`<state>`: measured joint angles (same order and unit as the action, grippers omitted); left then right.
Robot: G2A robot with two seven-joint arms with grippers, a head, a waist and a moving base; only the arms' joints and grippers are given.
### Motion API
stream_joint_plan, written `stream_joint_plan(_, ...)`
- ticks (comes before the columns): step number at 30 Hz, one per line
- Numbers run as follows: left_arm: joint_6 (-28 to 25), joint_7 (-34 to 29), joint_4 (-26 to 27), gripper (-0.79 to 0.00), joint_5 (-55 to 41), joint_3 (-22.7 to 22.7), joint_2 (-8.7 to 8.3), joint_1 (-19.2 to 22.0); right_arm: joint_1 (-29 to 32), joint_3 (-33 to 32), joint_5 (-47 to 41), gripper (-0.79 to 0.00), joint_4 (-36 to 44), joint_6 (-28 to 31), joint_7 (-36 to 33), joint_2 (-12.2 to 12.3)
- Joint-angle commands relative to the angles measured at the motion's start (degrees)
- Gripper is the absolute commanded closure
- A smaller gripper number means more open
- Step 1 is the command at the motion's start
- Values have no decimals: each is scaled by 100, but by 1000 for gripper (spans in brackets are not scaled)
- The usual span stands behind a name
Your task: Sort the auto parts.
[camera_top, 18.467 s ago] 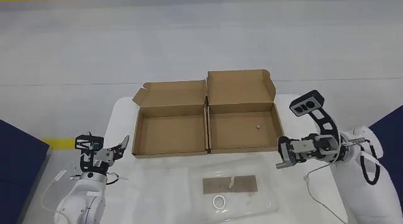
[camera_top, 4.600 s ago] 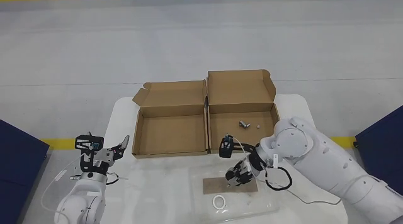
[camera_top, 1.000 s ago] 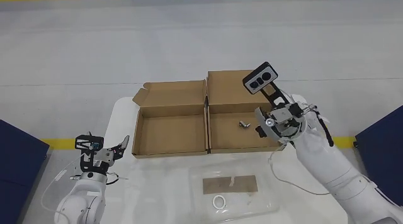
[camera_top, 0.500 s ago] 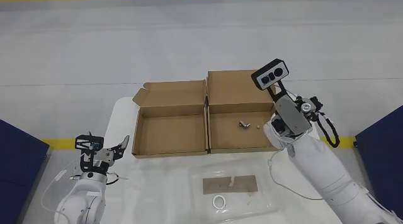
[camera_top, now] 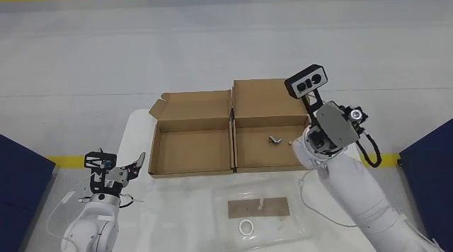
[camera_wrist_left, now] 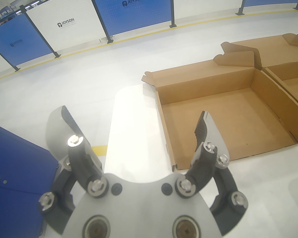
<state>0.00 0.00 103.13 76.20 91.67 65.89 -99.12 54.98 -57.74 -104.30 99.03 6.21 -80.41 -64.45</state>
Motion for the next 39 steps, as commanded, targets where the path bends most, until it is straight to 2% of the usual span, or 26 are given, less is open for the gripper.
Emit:
stream_joint_plan(1, 0, 0, 0, -785, 0, 0, 0, 0, 18, -18, -40, 0, 17, 0, 22, -34)
stream_joint_plan(10, 0, 0, 0, -785, 0, 0, 0, 0, 53, -173, 127, 0, 12, -133, 64, -168)
stream_joint_plan(14, 0, 0, 0, -785, 0, 0, 0, 0, 48, -256, 598, 0, -43, -292, 99, -186)
stream_joint_plan(16, 0, 0, 0, -785, 0, 0, 0, 0, 11, -314, 1105, 0, -91, -457, 130, -168)
stream_joint_plan(21, 0, 0, 0, -785, 0, 0, 0, 0, 47, -436, 1500, 0, -69, -652, 124, -176)
stream_joint_plan(26, 0, 0, 0, -785, 0, 0, 0, 0, 105, -480, 1314, 0, -7, -654, 113, -238)
stream_joint_plan(32, 0, 0, 0, -785, 0, 0, 0, 0, 164, -511, 696, 0, 55, -519, 126, -356)
stream_joint_plan(39, 0, 0, 0, -785, 0, 0, 0, 0, 144, -522, 775, 0, 64, -597, 157, -402)
